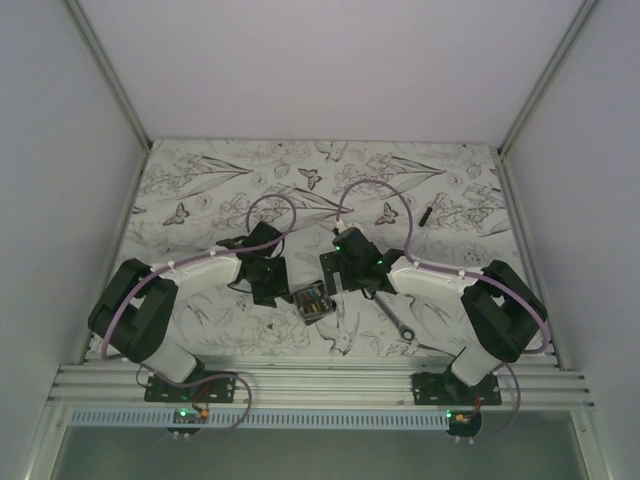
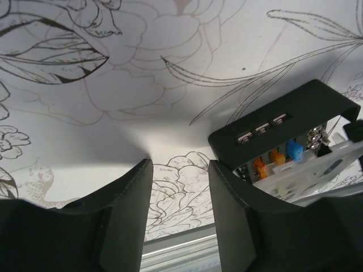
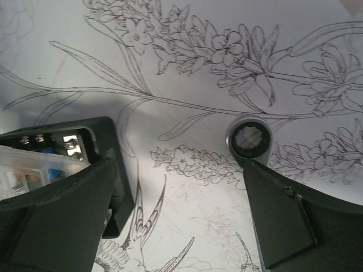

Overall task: Snap on the fuse box
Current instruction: Close the fuse box cover on the fuse box base.

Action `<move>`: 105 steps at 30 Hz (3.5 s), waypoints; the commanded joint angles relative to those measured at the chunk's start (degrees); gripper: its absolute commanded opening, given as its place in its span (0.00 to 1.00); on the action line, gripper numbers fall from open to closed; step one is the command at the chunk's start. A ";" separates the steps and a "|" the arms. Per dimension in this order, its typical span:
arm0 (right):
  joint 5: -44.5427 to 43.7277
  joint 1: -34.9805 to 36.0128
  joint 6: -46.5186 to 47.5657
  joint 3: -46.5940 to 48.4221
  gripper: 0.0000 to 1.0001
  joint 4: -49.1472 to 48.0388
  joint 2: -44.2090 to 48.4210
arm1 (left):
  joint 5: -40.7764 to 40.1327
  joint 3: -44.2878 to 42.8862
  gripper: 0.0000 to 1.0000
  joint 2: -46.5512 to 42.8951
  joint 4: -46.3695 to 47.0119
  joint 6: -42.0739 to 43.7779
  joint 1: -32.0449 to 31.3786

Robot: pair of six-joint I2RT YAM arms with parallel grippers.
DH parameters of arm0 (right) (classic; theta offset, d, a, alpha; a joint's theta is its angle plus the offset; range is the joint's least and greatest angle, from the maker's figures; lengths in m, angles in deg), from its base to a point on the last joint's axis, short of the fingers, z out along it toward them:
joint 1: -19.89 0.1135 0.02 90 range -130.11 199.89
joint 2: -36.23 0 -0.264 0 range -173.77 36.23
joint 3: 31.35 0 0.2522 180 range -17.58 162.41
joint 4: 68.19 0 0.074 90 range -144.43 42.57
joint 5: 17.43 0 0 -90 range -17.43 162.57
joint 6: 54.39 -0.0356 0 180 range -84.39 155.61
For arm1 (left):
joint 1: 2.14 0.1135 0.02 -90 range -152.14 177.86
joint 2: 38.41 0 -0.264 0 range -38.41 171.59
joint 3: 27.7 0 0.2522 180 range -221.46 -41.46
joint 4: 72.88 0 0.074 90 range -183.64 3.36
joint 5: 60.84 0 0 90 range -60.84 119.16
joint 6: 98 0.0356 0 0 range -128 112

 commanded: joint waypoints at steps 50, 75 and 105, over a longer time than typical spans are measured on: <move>15.48 -3.70 -7.77 -15.03 0.93 -14.72 23.44 | 5.02 -1.77 0.58 -10.74 -3.33 4.39 -0.15; 25.77 -3.02 -18.75 -15.73 0.46 -28.07 7.23 | 14.56 -4.91 0.36 2.29 2.61 4.86 1.70; 27.25 -1.55 -16.57 -3.72 0.29 -16.84 7.86 | 16.83 -2.52 0.26 -6.67 2.48 -11.00 0.61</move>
